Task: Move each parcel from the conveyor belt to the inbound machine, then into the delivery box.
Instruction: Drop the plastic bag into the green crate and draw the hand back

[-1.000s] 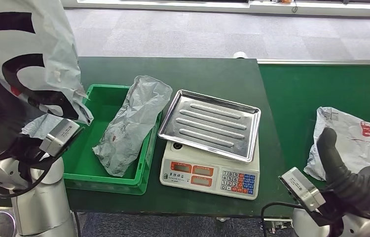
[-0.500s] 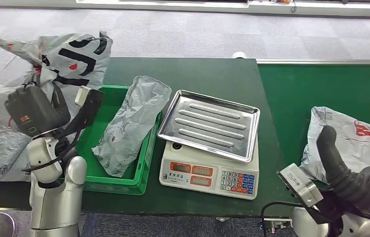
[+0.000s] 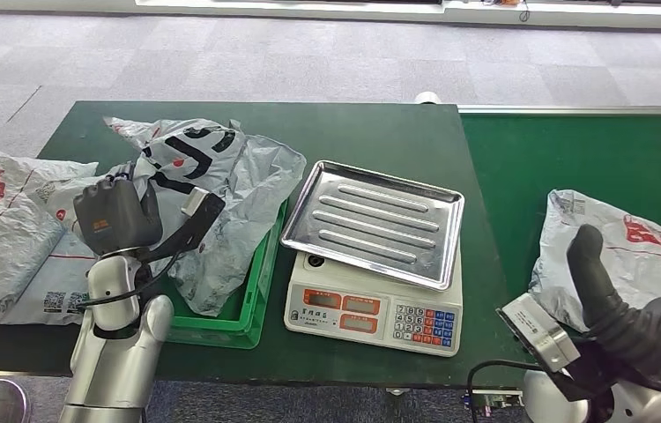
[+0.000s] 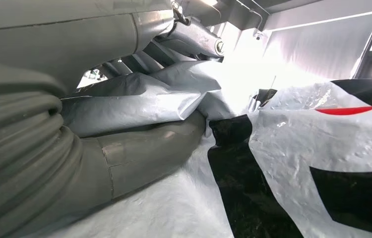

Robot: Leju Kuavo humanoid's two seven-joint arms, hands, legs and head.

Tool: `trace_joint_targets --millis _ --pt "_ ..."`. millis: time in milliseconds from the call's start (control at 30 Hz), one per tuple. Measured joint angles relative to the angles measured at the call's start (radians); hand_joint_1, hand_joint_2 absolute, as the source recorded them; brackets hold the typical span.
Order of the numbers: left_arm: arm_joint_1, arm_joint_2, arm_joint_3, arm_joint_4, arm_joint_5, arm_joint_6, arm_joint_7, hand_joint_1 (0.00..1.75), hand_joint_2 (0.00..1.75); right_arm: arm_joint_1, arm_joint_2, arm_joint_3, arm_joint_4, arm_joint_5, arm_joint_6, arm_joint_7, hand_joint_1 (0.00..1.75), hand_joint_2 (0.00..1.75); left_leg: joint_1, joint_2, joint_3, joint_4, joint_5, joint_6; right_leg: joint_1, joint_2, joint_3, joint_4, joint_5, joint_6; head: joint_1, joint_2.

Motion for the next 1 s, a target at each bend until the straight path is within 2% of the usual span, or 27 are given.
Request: trace_joint_targets --millis 600,633,733,767,1000 --pt "0.001 0.007 -0.001 0.027 0.0 -0.004 -0.002 1.75 1.75 0.0 0.0 0.0 0.0 -0.001 0.0 -0.001 0.0 1.75 0.0 0.0 0.0 0.0 0.0 0.0 0.0 0.0 0.0 0.0 0.0 0.0 0.0 0.0" --pt "0.001 0.007 -0.001 0.028 0.0 -0.011 -0.004 1.66 1.75 0.0 0.0 0.0 0.0 -0.002 0.0 -0.001 0.0 1.75 0.0 0.0 0.0 0.0 0.0 0.0 0.0 0.0 0.0 0.0 0.0 0.0 0.0 0.0" --pt "0.011 0.007 -0.003 0.029 0.0 -0.048 -0.022 0.38 1.75 0.0 0.0 0.0 0.0 -0.007 0.0 -0.002 0.0 1.75 0.0 0.0 0.0 0.0 0.0 0.0 0.0 0.0 0.0 0.0 0.0 0.0 0.0 0.0" --pt "0.017 0.007 -0.006 0.029 0.0 -0.06 -0.029 0.03 1.75 0.0 0.0 0.0 0.001 -0.01 0.0 -0.002 0.0 1.75 0.0 0.0 0.0 0.0 0.0 0.0 0.0 0.0 0.0 0.0 0.0 0.0 0.0 0.0" --pt "0.044 0.007 -0.017 0.03 0.0 -0.079 -0.047 0.03 1.75 0.0 0.0 -0.004 0.007 -0.017 0.0 -0.002 0.0 1.75 0.0 0.0 0.0 0.0 0.0 0.0 0.0 0.0 0.0 0.0 0.0 0.0 0.0 0.0"
